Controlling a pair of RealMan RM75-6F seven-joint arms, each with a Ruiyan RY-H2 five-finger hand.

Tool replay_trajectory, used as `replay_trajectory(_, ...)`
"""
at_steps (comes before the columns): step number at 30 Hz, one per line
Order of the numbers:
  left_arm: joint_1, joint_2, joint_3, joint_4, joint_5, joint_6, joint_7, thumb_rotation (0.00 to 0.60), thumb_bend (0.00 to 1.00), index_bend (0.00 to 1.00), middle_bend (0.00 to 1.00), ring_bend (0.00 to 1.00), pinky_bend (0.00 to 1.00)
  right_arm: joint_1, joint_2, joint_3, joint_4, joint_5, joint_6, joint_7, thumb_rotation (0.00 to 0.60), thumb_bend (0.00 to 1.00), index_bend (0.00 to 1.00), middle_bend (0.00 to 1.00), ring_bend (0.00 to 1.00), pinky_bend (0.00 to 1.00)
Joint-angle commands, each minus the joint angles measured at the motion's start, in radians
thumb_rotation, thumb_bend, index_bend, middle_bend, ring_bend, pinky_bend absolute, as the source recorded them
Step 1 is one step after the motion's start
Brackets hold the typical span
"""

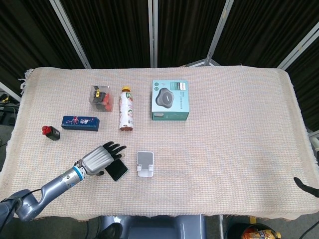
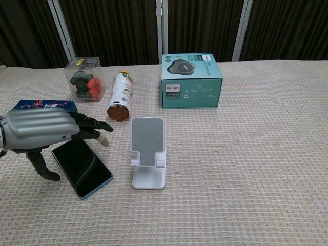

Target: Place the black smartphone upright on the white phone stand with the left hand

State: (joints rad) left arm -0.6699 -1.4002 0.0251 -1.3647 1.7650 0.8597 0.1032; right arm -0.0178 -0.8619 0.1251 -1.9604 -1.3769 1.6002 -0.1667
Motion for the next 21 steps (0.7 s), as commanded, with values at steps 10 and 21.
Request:
replay_trajectory(10, -0.032, -0.091, 0.047, 0.141, 0.019, 0.031, -0.088, 0.6, 0.0, 0.24, 0.08, 0.14, 0.18, 0.006, -0.005, 0.001, 0.004, 0.012, -0.013, -0.006, 0.6, 0.0, 0.0, 0.0, 0.0, 0.0)
replay_trajectory(21, -0.053, -0.154, 0.064, 0.217, -0.001, 0.039, -0.12, 0.6, 0.0, 0.28, 0.15, 0.21, 0.24, 0.01, -0.005, 0.001, 0.008, 0.021, -0.024, -0.005, 0.6, 0.0, 0.0, 0.0, 0.0, 0.0)
